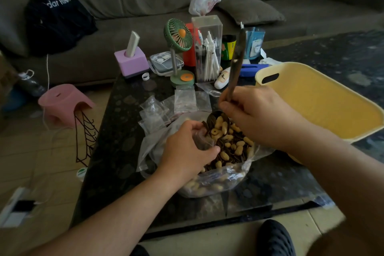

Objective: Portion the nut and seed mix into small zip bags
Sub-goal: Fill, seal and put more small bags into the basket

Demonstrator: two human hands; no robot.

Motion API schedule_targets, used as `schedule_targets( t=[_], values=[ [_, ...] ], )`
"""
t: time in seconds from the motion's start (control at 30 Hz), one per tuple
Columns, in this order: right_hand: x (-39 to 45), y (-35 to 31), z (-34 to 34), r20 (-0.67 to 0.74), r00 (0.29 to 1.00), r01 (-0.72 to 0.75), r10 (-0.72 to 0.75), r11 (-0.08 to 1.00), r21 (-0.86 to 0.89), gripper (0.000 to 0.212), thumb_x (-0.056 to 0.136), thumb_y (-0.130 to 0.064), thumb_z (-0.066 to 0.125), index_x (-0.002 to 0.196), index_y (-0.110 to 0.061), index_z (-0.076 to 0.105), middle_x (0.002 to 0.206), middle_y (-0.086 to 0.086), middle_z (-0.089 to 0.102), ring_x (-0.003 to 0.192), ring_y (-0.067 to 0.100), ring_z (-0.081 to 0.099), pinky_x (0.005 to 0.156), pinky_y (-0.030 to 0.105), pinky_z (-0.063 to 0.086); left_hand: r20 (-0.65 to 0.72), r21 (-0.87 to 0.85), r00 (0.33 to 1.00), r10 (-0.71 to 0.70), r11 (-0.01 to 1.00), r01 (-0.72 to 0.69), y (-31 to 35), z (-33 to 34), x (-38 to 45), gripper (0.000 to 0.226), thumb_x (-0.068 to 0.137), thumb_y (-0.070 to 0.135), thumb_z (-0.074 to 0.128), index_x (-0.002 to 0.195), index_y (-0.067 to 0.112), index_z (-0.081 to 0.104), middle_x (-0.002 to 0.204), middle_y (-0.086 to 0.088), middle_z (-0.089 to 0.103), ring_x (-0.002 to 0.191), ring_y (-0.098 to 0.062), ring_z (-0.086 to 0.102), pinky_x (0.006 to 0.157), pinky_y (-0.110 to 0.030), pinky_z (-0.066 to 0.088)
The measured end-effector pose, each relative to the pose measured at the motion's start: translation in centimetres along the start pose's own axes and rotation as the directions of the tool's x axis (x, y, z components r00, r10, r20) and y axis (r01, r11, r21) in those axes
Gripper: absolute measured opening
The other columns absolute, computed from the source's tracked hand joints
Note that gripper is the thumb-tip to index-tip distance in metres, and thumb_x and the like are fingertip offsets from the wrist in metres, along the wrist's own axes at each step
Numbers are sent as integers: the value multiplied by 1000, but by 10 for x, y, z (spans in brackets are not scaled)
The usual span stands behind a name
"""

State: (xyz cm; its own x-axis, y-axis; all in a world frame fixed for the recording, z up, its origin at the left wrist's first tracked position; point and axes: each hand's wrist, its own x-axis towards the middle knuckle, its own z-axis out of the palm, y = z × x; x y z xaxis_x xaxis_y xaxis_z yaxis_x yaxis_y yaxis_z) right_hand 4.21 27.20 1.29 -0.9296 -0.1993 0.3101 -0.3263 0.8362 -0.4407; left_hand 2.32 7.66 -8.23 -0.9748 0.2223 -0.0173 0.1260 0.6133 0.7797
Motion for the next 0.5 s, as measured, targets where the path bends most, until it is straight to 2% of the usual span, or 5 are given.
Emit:
schedule_targets(
  t=[0.17, 0.33, 0.5],
  values=[
    [0, -3, 2, -4, 990, 141, -142, 988, -66, 20, 103, -27, 55, 100, -15, 71, 83, -7, 65, 74, 8, 55, 71, 27, 45, -1, -15, 1000, 1, 1000, -1, 0, 0, 1, 60, 77, 44, 91, 126, 40, 56, 107, 28, 63, 95, 20, 55, 71, -3, 38],
    [0, -4, 0, -9, 990, 139, -140, 989, -41, 25, 101, -30, 51, 104, -16, 72, 88, -8, 68, 80, 8, 58, 75, 27, 47, -2, -10, 1000, -1, 1000, 1, -1, 0, 3, 61, 76, 45, 92, 125, 39, 57, 108, 28, 64, 94, 20, 56, 67, -1, 41],
    [0, -6, 0, 11, 989, 150, -149, 988, -44, 30, 101, -35, 48, 101, -15, 70, 84, -4, 66, 76, 13, 59, 72, 37, 49, 0, -5, 1000, 10, 1000, -10, -1, -1, 2, 58, 76, 43, 92, 121, 40, 56, 103, 28, 63, 90, 27, 54, 70, 4, 41]
  ],
)
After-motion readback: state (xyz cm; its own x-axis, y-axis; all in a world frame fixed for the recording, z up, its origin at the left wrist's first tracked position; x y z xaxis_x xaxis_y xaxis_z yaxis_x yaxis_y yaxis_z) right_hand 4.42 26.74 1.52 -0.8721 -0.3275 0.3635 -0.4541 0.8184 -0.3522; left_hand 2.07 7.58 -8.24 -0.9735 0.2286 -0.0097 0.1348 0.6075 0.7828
